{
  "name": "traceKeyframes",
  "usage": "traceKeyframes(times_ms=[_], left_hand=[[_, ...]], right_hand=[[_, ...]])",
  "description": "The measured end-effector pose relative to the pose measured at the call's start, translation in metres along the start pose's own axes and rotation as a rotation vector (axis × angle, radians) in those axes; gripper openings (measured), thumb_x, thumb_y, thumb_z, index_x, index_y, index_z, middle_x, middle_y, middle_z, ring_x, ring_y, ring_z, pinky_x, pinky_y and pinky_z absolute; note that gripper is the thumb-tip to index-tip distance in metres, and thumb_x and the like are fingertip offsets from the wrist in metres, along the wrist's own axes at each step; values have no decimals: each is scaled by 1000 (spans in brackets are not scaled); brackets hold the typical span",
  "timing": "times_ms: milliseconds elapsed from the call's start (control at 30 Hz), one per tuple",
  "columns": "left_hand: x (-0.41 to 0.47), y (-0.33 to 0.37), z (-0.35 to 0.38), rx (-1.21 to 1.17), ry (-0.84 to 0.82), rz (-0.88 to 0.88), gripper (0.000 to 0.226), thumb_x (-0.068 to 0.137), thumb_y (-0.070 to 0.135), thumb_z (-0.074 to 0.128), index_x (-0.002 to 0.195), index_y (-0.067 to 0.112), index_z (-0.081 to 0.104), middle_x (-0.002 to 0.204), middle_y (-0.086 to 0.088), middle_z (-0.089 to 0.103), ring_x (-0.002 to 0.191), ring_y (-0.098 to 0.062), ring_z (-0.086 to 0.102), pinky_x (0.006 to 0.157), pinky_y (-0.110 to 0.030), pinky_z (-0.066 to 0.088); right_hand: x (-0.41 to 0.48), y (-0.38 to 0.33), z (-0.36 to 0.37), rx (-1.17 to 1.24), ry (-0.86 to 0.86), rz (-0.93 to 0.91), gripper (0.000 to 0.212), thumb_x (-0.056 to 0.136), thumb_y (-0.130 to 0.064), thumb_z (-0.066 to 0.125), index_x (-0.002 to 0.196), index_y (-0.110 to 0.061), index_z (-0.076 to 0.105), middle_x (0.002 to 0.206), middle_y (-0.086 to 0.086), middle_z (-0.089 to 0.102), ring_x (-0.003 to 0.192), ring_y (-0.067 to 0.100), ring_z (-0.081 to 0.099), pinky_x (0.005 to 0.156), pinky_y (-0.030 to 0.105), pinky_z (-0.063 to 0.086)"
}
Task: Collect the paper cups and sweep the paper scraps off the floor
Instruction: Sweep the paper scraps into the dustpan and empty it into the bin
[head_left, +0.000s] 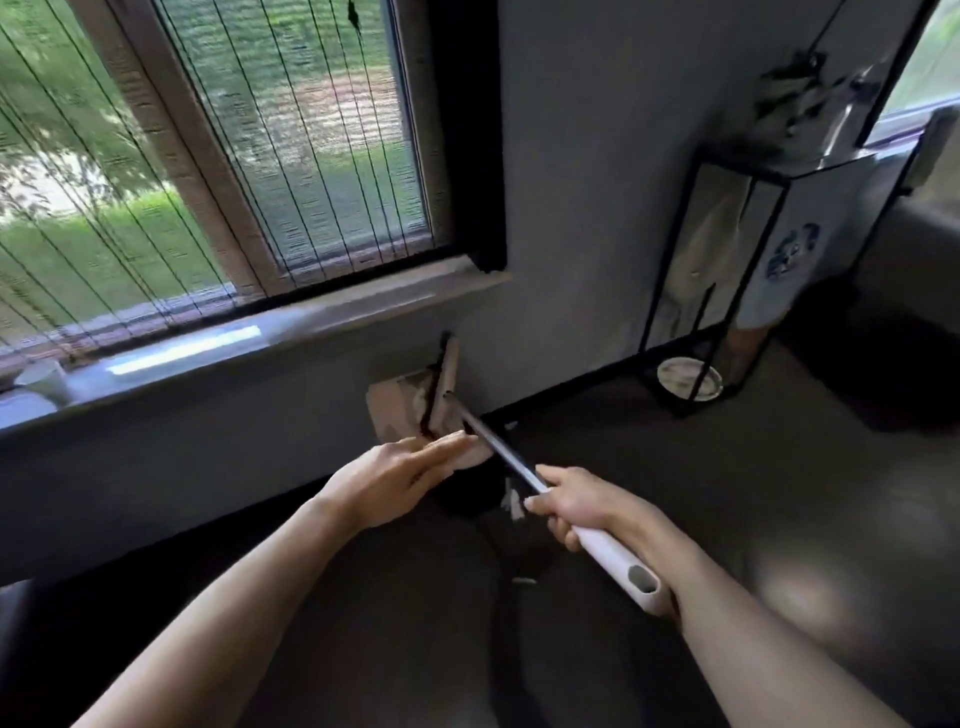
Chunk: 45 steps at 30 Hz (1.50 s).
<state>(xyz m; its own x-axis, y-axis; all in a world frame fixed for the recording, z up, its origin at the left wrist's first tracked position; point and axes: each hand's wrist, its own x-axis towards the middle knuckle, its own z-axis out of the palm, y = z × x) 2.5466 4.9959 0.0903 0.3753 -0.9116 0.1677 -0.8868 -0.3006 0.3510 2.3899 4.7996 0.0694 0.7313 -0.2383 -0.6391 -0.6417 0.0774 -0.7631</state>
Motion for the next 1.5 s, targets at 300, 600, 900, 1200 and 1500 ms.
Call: traceKeyframes(times_ms=[300, 600, 900, 1200, 1500], left_hand=[[20, -4, 19, -149, -298, -253, 80, 86, 66, 45, 143, 55, -9, 117, 0, 66, 99, -18, 62, 91, -37, 48], [12, 7, 54, 249, -495, -128, 77, 88, 70, 35, 151, 30, 15, 106, -8, 63, 89, -23, 61, 52, -24, 32], [13, 11, 73, 468, -491, 10, 75, 88, 70, 34, 149, 26, 24, 111, -8, 65, 102, -29, 63, 60, -32, 40], [13, 3, 100, 644, -510, 235, 81, 90, 71, 25, 150, 17, 21, 98, -7, 70, 87, -28, 67, 52, -30, 40], [-20, -16, 94, 770, -510, 346, 84, 90, 72, 17, 151, 14, 17, 102, -5, 69, 86, -28, 68, 56, -33, 38]], right_hand=[[-28, -5, -47, 205, 97, 67, 66, 97, -6, 51, 152, -25, 18, 47, -2, 36, 34, 2, 33, 30, 12, 29], [-60, 9, -66, 422, 150, 55, 61, 98, -4, 49, 150, -24, 24, 61, 1, 34, 32, 2, 34, 27, 12, 28], [-61, 23, -50, 483, 145, 27, 64, 97, -5, 52, 151, -23, 23, 58, 2, 40, 33, 2, 36, 29, 13, 30], [-66, 51, -35, 358, 107, 82, 65, 97, -8, 52, 151, -25, 21, 60, 3, 40, 36, 3, 35, 31, 14, 31], [-64, 72, -27, 339, 80, 154, 64, 99, -8, 50, 152, -24, 18, 59, 2, 38, 34, 3, 35, 31, 13, 32]])
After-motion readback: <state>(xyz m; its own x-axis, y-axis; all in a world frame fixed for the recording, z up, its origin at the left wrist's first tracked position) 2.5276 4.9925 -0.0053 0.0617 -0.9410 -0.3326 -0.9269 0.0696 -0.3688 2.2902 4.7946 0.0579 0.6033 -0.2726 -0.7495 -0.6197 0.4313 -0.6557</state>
